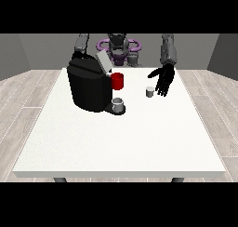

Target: Insert the coffee pod into the coffee machine and close the lid

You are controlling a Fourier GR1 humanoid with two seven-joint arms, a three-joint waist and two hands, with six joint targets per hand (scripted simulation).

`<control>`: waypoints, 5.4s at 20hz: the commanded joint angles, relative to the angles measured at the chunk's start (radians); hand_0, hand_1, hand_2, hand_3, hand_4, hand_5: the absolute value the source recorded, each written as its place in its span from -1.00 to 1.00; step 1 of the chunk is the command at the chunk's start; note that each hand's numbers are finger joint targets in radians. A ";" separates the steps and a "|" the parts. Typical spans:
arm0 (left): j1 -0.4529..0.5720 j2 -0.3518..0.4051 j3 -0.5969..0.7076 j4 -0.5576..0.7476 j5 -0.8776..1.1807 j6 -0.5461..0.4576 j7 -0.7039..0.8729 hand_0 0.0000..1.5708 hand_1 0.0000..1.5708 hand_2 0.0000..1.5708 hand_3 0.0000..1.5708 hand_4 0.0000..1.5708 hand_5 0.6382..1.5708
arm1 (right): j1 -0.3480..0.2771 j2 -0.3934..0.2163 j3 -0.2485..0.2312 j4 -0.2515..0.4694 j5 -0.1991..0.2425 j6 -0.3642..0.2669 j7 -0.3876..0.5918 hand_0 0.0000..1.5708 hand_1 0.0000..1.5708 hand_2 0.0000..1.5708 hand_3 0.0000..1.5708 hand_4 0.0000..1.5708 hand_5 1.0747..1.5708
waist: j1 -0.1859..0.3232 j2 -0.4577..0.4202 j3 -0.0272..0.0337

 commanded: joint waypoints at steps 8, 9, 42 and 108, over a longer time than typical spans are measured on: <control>-0.060 -0.061 -0.068 0.119 -0.214 0.232 -0.096 0.13 0.13 0.23 0.04 -0.51 1.00 | -0.031 0.002 0.006 0.088 0.035 -0.026 -0.010 -1.00 -1.00 -1.00 -1.00 -1.00 1.00 | 0.015 0.007 -0.0002; -0.106 -0.034 -0.066 0.129 -0.217 0.181 -0.084 0.36 0.36 0.41 0.16 -0.43 1.00 | -0.061 0.012 -0.003 0.114 0.022 -0.033 -0.020 -1.00 -1.00 -1.00 -1.00 -1.00 1.00 | 0.022 0.011 0.0001; -0.298 -0.089 -0.059 0.298 -0.328 -0.062 -0.150 0.75 0.75 0.76 0.69 -0.38 1.00 | -0.051 -0.047 -0.078 0.288 0.020 -0.015 -0.052 -1.00 -1.00 -1.00 -1.00 -1.00 1.00 | 0.045 -0.132 0.0004; -0.743 -0.019 0.112 0.365 -0.321 -0.196 -0.038 0.55 0.55 0.58 0.52 -0.55 1.00 | -0.179 -0.029 -0.086 0.209 0.031 -0.070 -0.054 -1.00 -1.00 -1.00 -1.00 -1.00 1.00 | -0.124 0.046 0.0002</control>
